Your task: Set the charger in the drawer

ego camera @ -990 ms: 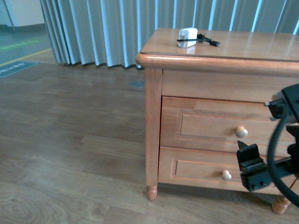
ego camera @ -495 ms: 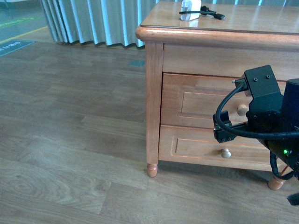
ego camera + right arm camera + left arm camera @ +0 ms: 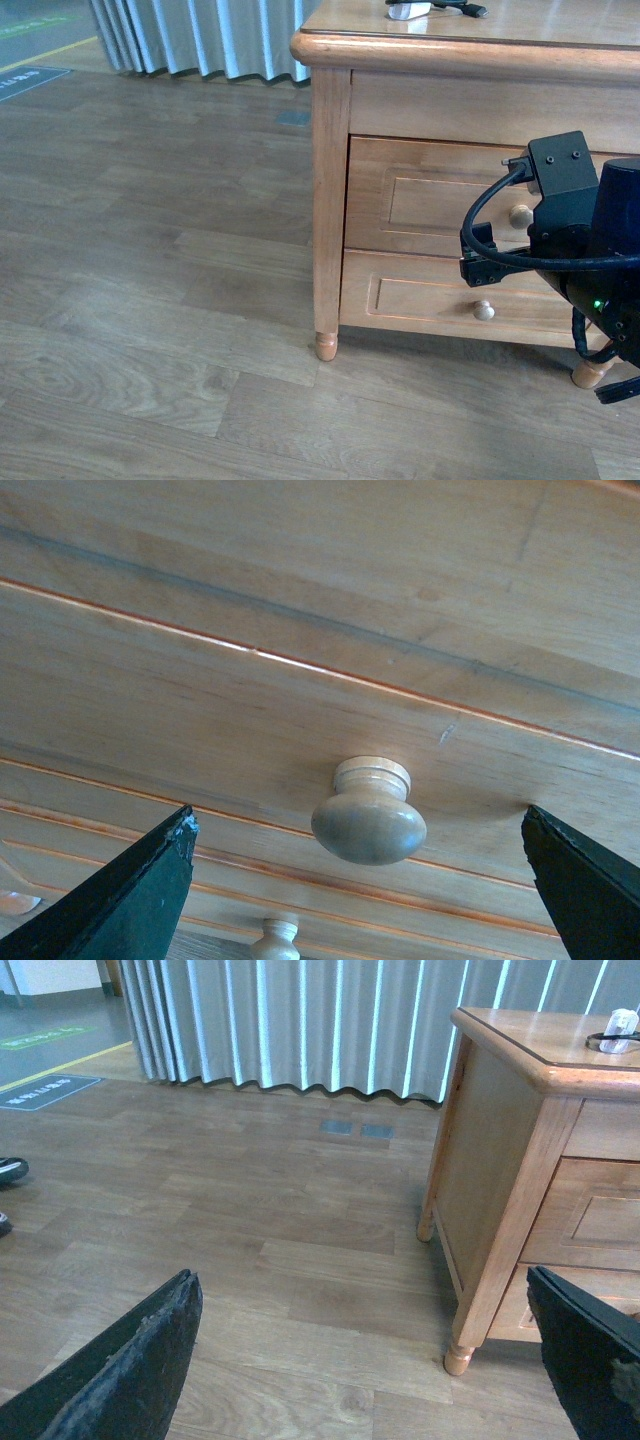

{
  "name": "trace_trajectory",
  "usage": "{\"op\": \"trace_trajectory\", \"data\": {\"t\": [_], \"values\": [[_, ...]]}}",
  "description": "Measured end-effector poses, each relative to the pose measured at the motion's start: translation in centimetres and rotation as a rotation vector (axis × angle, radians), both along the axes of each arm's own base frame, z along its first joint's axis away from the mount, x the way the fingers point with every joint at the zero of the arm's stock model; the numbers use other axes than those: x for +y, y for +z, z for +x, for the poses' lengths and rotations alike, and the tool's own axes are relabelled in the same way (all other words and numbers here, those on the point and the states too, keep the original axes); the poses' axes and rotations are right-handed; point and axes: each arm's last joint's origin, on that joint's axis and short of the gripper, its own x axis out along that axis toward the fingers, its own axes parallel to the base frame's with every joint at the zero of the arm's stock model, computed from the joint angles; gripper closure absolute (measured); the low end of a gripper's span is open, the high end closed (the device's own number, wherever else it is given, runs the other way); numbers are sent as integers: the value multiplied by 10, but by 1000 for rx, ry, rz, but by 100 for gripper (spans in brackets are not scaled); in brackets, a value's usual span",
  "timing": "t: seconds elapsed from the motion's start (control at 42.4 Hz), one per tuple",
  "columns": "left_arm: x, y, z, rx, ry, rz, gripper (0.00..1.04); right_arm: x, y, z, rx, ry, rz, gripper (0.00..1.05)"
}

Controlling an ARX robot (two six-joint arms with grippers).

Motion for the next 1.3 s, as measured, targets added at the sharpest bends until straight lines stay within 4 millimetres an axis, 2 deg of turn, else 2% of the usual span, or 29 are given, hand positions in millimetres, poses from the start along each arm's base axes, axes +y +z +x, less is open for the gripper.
{"op": "trace_trajectory", "data": {"t": [0.424,0.589,0.707,0.754,0.849,0.919,1.037,1.179,1.297], "values": [[0,0,0,0,0,0,6,12,11,-1,-26,-3,49,8],[0,0,0,0,0,0,6,15,12,-1,-28,2,49,16],[0,0,0,0,0,0,6,15,12,0,-29,2,48,28],[0,0,0,0,0,0,6,15,12,0,-29,2,47,26],[0,0,0,0,0,0,6,16,9,1,-20,2,46,15],[0,0,0,0,0,0,6,16,6,1,-13,0,44,18],[0,0,0,0,0,0,6,16,2,2,-4,-1,42,15],[0,0,0,0,0,0,6,15,2,3,-5,-7,42,30],[0,0,0,0,0,0,6,14,2,3,-7,-11,41,50]]}}
